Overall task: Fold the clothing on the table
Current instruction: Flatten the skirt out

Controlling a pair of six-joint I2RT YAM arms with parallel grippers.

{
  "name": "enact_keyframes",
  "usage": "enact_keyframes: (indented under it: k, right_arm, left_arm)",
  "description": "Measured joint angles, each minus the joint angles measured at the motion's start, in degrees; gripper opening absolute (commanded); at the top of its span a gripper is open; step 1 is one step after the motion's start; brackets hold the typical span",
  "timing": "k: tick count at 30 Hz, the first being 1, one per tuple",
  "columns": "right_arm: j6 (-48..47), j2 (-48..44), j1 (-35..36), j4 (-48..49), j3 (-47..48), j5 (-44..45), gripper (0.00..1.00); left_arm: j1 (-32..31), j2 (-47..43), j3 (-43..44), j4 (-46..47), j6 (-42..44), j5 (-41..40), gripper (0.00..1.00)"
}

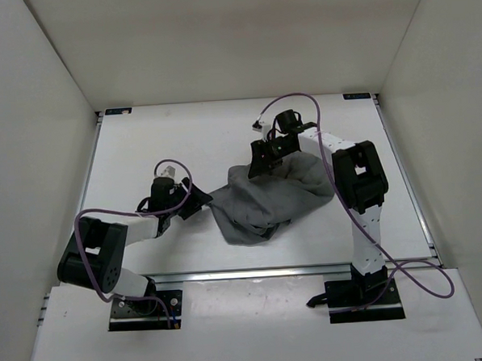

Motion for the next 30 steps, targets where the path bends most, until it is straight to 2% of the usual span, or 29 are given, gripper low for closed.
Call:
enact_keyframes:
  k: [7, 12, 15, 17, 18, 20, 27, 30]
  right_arm:
    - [0.09, -0.33, -0.02, 0.42, -0.11, 0.02, 0.60]
    - [0.09, -0.33, -0.28, 0.39, -0.22, -0.07, 0.60]
    - [0.09, -0.33, -0.48, 0.39, -0.24, -0.15, 0.60]
    - [0.13, -0.33, -0.70, 0.39, -0.24, -0.17, 0.60]
    - [0.13, -0.33, -0.79, 0.42, -0.24, -0.15, 0.60]
    - [0.11, -0.33, -1.07, 0.42, -0.26, -0.13, 0.60]
    - [0.20, -0.33, -1.20, 0.37, -0.26, 0.20, 0.60]
    - [-0.15, -0.33, -1.38, 0.20, -0.26, 0.66, 0.60]
  left_arm:
    - [0.55, 5.86, 4.85, 1.36, 0.61, 0.74, 0.67]
    - [0.37, 12.13, 8.26, 4.96, -0.24, 4.55, 0.51]
    - [0.13, 16.15, 10.54, 6.80, -0.81, 9.22, 0.57]
    - [-0.13, 18.58, 13.31, 6.62, -0.63, 12.41, 0.54]
    - [-0.37, 19.43, 14.49, 6.05, -0.24, 13.05, 0.48]
    - [-1.11, 20.28, 15.69, 4.87, 0.42, 12.96, 0.02]
    - [-1.49, 19.08, 13.62, 3.58, 1.25, 14.12, 0.00]
    - [-0.90, 16.15, 13.35, -1.60, 3.72, 13.14, 0.00]
